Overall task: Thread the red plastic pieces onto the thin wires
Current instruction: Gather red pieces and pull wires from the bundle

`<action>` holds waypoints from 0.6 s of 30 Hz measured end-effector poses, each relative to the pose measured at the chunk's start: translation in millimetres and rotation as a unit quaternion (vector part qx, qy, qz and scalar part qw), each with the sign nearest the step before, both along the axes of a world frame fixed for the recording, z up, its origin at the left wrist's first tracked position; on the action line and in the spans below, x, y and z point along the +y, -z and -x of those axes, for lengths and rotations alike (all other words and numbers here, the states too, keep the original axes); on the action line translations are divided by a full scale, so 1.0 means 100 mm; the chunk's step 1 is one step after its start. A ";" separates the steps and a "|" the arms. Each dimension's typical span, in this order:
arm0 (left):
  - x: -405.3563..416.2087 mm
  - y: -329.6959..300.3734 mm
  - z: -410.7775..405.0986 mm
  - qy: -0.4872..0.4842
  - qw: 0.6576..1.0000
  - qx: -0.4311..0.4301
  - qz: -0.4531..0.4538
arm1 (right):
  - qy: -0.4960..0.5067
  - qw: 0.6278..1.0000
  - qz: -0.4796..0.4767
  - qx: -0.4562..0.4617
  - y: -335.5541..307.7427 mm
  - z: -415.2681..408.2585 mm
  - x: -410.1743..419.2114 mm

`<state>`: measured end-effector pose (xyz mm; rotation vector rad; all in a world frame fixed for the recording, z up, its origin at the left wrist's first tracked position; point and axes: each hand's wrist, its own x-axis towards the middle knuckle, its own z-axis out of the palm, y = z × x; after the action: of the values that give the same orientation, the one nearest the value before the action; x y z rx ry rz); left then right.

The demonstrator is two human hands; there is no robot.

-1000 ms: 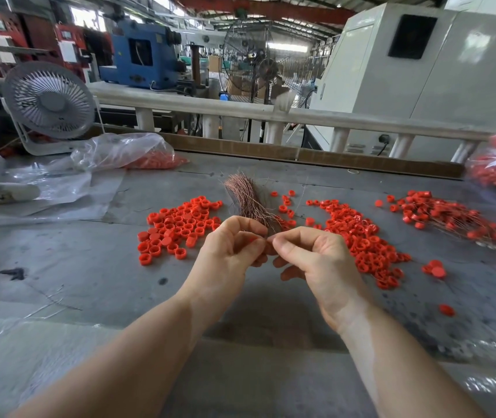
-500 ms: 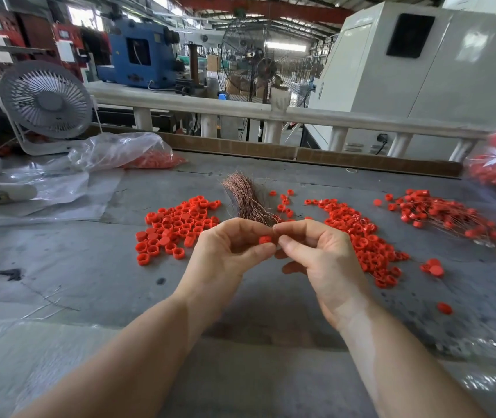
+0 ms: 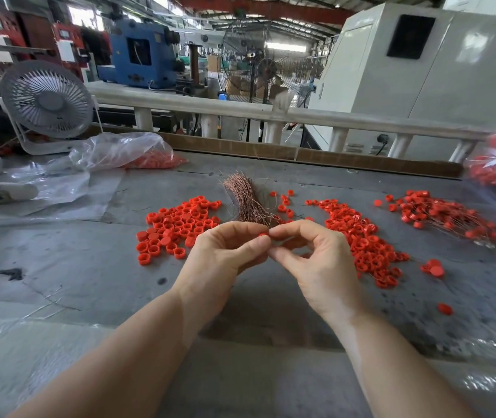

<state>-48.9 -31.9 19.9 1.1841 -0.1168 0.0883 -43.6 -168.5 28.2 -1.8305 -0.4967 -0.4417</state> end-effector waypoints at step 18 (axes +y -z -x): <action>0.00 -0.01 -0.05 0.013 1.000 -0.009 0.006 | 0.015 0.999 -0.030 0.025 0.03 -0.08 0.00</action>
<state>-43.7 -32.3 20.6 1.1703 -0.1470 0.0775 -35.1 -168.1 25.5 -1.7883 -0.4179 -0.4259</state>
